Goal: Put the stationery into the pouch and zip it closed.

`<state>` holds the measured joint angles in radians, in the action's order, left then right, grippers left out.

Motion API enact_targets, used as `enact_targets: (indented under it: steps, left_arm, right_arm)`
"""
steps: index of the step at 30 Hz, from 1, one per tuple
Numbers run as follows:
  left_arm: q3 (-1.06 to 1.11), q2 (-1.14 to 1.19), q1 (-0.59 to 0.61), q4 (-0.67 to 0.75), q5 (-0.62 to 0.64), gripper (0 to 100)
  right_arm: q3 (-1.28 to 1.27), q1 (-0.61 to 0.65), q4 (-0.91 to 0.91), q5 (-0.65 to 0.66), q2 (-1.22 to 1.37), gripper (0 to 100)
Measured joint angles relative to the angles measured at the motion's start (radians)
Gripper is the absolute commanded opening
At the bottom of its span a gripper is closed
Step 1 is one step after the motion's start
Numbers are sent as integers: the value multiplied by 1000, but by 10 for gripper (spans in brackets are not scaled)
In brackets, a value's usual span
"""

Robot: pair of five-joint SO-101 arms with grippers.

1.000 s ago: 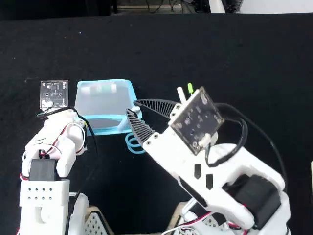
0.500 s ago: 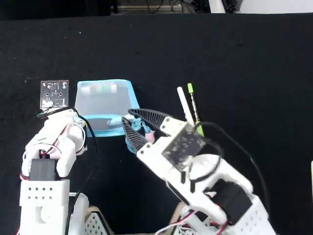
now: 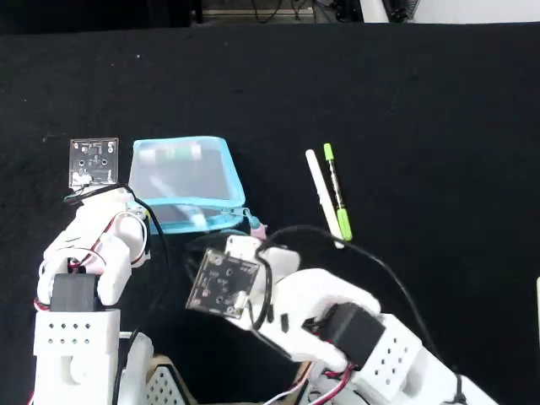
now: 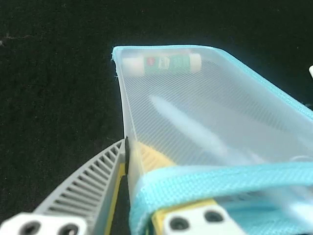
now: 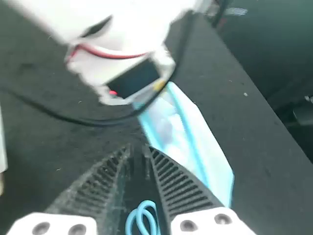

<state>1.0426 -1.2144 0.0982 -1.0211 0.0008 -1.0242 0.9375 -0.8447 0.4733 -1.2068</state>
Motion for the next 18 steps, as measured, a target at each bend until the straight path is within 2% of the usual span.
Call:
enact_targets:
  steps: [3, 7, 12, 16, 18]
  left_arm:
    - [0, 0, 0, 0, 0, 30]
    - [0, 0, 0, 0, 0, 30]
    - [0, 0, 0, 0, 0, 30]
    - [0, 0, 0, 0, 0, 30]
    - [0, 0, 0, 0, 0, 30]
  right_arm:
    - [-2, 3, 0, 5, 66, 60]
    - [-3, 6, 0, 5, 109, 225]
    - [61, 5, -34, 5, 104, 188]
    - [227, 5, -175, 8, 34, 169]
    - [307, -34, -256, 12, -6, 169]
